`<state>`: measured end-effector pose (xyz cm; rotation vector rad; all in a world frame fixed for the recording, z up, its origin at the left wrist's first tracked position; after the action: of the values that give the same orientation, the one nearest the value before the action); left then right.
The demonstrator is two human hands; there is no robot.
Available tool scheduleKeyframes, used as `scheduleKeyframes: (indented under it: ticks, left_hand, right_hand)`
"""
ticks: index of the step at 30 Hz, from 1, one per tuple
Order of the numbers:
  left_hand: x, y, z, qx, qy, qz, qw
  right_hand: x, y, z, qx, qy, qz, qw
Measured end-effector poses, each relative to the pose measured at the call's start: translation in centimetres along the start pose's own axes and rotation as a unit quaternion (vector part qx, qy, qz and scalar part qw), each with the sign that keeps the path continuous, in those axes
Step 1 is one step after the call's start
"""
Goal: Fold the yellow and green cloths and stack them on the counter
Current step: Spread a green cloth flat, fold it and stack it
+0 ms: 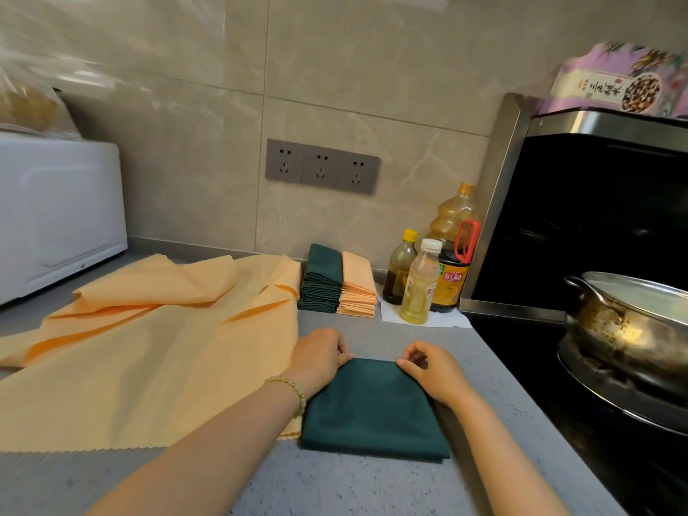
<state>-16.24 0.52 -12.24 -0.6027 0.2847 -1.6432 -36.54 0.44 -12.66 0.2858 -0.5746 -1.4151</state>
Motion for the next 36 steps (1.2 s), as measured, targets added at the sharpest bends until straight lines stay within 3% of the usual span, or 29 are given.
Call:
scheduleKeyframes:
  ticks: [5, 10, 15, 22, 28, 36]
  left_hand:
    - [-0.9, -2.4, -0.5, 0.159, -0.02, -0.079, 0.984]
    - [-4.0, -3.2, -3.3, 0.234, 0.02, -0.042, 0.971]
    - [-5.4, -2.1, -3.8, 0.179, 0.046, -0.035, 0.982]
    - [-9.4, -2.8, -3.0, 0.178, 0.077, -0.024, 0.981]
    - [-11.9, -2.8, -2.3, 0.177, 0.091, -0.058, 0.978]
    - [-15.9, -0.7, -0.5, 0.128, 0.133, -0.123, 0.975]
  right_hand:
    - [-0.6, 1.1, 0.6, -0.048, 0.002, 0.015, 0.999]
    - [-2.1, 4.1, -0.8, -0.08, -0.024, 0.041, 0.996]
    - [-3.9, 4.8, -3.8, -0.165, 0.094, 0.053, 0.98]
    - [-7.9, 4.9, -4.1, -0.193, 0.092, 0.067, 0.975]
    - [-10.9, 5.4, -3.9, -0.172, 0.061, 0.076, 0.98]
    - [-13.5, 3.5, -2.4, -0.162, 0.081, 0.081, 0.98]
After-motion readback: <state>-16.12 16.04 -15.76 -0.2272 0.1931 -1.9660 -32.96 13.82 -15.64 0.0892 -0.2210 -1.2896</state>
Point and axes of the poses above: each hand's wrist, its own x-axis towards the middle knuckle, its own z-axis out of the back of the hand, y = z × x, the point moved 3 cm from there along x, towards the middle knuckle, and after that the axes turned 3 degrees about -y, right-handed, at the moved point
